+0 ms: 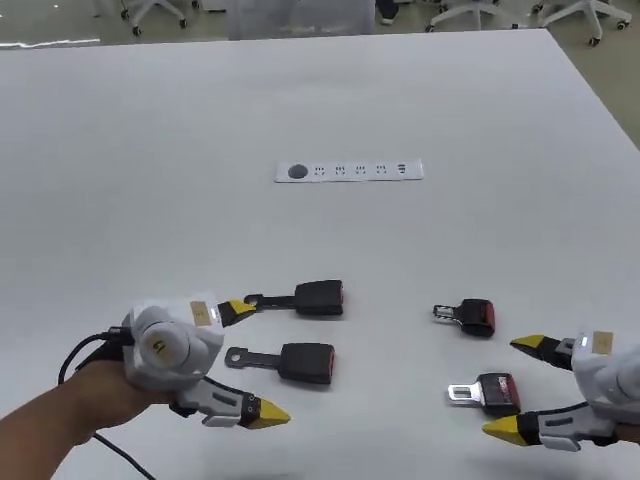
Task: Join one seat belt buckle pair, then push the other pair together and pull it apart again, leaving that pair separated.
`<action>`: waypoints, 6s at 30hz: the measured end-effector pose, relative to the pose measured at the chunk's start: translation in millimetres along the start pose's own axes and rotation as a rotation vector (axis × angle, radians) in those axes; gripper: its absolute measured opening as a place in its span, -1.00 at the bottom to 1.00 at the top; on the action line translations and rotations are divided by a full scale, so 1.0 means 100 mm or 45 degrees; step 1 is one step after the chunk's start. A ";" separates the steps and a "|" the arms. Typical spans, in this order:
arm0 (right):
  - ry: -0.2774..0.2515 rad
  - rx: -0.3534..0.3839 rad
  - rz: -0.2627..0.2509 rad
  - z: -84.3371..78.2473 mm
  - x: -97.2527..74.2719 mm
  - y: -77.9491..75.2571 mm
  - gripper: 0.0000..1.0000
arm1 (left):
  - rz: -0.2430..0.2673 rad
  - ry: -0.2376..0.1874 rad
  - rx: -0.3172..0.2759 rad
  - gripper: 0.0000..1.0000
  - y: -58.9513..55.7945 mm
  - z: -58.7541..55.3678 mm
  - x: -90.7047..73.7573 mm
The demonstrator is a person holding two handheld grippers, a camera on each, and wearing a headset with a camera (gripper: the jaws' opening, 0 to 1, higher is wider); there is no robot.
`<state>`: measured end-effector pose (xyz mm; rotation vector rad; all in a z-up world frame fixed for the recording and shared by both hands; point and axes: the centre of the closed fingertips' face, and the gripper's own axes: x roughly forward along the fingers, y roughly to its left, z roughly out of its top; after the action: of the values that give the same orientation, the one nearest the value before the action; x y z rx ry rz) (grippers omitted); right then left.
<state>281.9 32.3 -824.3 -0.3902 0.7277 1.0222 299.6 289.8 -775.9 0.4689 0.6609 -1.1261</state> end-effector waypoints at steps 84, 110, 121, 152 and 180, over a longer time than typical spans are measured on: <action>0.140 -0.067 0.129 0.12 0.62 0.09 -0.25 | -0.312 0.225 0.320 -0.31 0.09 -0.39 0.81; 0.078 -0.081 0.139 0.63 1.12 0.31 -0.25 | -0.309 0.228 0.312 -0.31 0.09 -0.37 0.82; 0.099 -0.092 0.149 0.78 1.28 0.38 -0.25 | -0.307 0.235 0.312 -0.31 0.10 -0.38 0.81; 0.117 -0.085 0.142 0.97 1.48 0.49 -0.29 | -0.319 0.280 0.334 -0.33 0.07 -0.38 0.81; 0.055 -0.126 0.188 0.95 1.47 0.48 -0.28 | -0.341 0.181 0.324 -0.32 0.08 -0.39 0.80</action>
<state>321.2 205.7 -859.6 -0.4501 0.7546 1.1957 319.4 264.9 -858.8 0.6972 0.7224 -1.4495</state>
